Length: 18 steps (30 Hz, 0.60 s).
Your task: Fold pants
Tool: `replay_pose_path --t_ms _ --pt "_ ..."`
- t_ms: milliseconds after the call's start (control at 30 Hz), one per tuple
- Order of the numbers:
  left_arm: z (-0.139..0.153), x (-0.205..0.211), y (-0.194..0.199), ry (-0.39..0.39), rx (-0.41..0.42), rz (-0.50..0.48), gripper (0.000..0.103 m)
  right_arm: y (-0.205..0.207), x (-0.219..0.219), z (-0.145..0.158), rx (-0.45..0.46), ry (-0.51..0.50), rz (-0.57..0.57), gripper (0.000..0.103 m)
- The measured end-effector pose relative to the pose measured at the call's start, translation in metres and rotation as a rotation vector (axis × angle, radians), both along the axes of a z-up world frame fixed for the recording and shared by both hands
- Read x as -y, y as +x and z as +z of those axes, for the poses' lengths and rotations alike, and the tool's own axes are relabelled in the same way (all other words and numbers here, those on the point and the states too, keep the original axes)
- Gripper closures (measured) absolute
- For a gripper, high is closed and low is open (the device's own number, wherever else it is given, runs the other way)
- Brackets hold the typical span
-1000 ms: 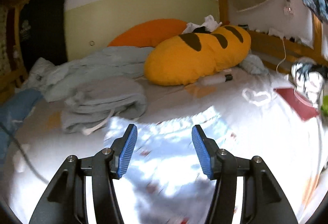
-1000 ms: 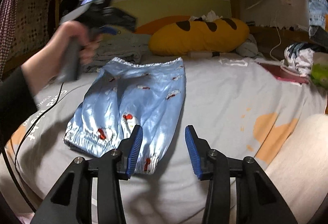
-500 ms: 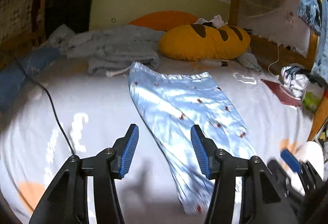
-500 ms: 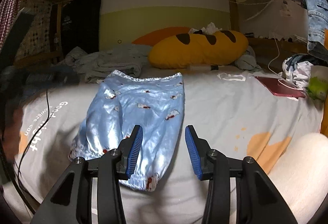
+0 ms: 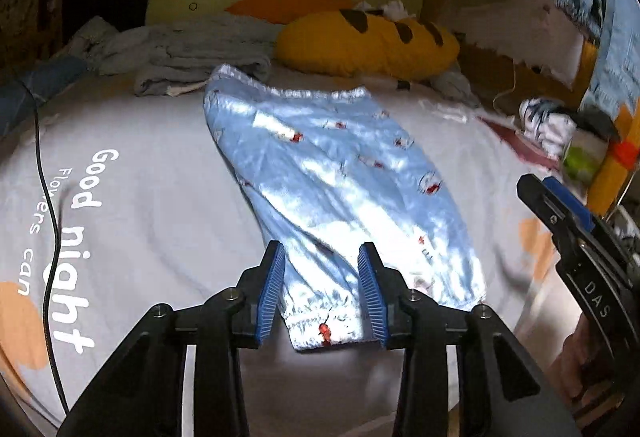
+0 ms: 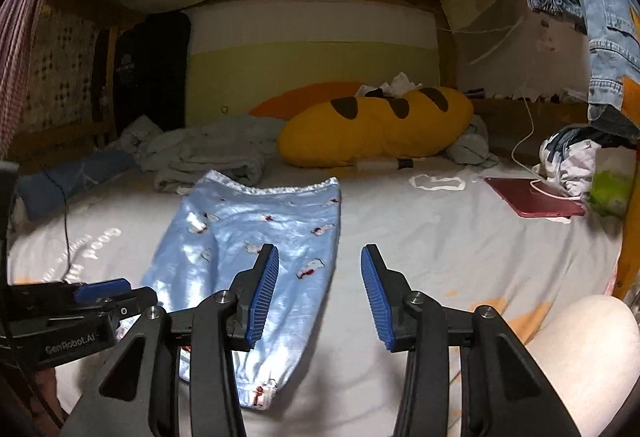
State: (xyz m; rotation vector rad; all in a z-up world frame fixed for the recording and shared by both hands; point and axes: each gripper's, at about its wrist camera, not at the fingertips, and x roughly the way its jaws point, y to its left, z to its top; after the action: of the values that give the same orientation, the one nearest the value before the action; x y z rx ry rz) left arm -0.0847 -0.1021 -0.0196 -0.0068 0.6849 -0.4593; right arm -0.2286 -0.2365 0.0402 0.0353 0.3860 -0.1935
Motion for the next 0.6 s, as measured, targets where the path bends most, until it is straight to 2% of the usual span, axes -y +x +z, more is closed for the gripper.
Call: replay_pose_path --t_ms 33,100,133,200,267,433,600 --pt "-0.005 -0.001 0.001 0.014 -0.016 0.008 0.073 0.002 0.000 -0.005 -0.015 0.011 0.002 0.059" --pt "-0.014 -0.005 0.003 0.015 -0.050 0.019 0.076 0.003 0.000 -0.014 -0.037 0.024 0.003 0.058" --pt "-0.016 -0.009 0.003 0.009 -0.055 0.029 0.078 0.004 0.000 -0.017 -0.047 0.025 0.000 0.058" --pt "-0.018 -0.014 0.002 0.005 -0.057 0.041 0.090 0.008 0.001 -0.024 -0.073 0.041 0.004 0.058" --pt "-0.016 -0.019 0.000 -0.002 -0.047 0.054 0.094 0.011 0.004 -0.028 -0.088 0.076 0.016 0.059" --pt "-0.013 -0.030 -0.009 -0.018 -0.036 0.073 0.096 0.021 0.013 -0.037 -0.139 0.179 0.062 0.059" --pt "-0.017 -0.038 -0.014 0.012 -0.030 0.094 0.097 0.030 0.013 -0.047 -0.198 0.277 0.140 0.059"
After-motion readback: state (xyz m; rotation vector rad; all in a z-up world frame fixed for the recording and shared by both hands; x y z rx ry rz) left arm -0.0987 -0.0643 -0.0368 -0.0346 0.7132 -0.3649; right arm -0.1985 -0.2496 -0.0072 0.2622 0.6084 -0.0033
